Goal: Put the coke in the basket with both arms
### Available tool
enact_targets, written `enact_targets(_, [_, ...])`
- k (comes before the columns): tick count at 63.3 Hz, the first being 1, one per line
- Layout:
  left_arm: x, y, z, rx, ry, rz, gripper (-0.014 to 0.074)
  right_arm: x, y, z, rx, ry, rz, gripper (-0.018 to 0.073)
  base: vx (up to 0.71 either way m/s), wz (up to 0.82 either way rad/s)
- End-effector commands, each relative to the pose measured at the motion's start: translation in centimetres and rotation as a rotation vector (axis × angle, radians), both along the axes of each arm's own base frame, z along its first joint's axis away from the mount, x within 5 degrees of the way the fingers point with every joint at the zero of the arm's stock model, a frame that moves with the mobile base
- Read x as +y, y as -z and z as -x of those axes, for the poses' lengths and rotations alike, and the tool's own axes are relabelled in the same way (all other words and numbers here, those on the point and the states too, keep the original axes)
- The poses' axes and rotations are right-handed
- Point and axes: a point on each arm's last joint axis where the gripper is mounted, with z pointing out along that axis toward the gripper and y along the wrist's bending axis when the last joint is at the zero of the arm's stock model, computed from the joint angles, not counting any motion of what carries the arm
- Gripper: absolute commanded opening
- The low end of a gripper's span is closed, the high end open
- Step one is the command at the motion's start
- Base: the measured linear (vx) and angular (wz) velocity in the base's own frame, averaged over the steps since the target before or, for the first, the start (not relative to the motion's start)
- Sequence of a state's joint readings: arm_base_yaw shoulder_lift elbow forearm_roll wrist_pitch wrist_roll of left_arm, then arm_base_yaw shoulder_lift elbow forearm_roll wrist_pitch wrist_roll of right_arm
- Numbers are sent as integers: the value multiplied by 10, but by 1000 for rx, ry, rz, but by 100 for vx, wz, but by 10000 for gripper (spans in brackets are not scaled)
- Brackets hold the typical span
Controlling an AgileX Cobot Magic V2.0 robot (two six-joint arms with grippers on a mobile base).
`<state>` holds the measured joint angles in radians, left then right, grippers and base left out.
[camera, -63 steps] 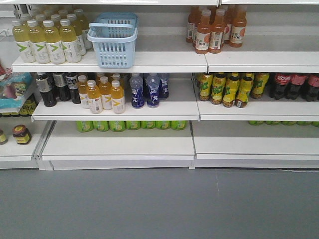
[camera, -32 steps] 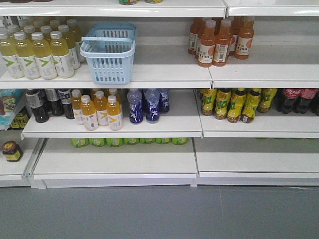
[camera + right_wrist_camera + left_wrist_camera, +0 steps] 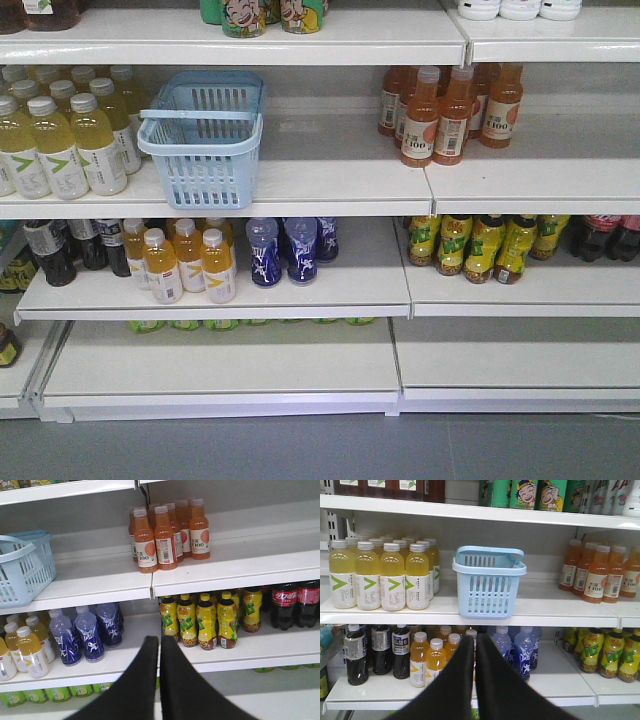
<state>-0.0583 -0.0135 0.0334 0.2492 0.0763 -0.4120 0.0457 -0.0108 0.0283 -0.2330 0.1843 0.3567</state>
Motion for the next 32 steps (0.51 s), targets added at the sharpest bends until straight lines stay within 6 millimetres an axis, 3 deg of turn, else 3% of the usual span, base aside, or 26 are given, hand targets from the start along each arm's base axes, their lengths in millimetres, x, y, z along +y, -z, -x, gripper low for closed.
enact_targets(1, [-1, -7, 1, -75, 18, 20, -6, 1, -4, 0, -79, -14, 18, -4, 23, 2])
enact_targets(32, [-1, -7, 1, -75, 18, 20, -6, 1, -4, 0, -79, -14, 18, -4, 20, 1])
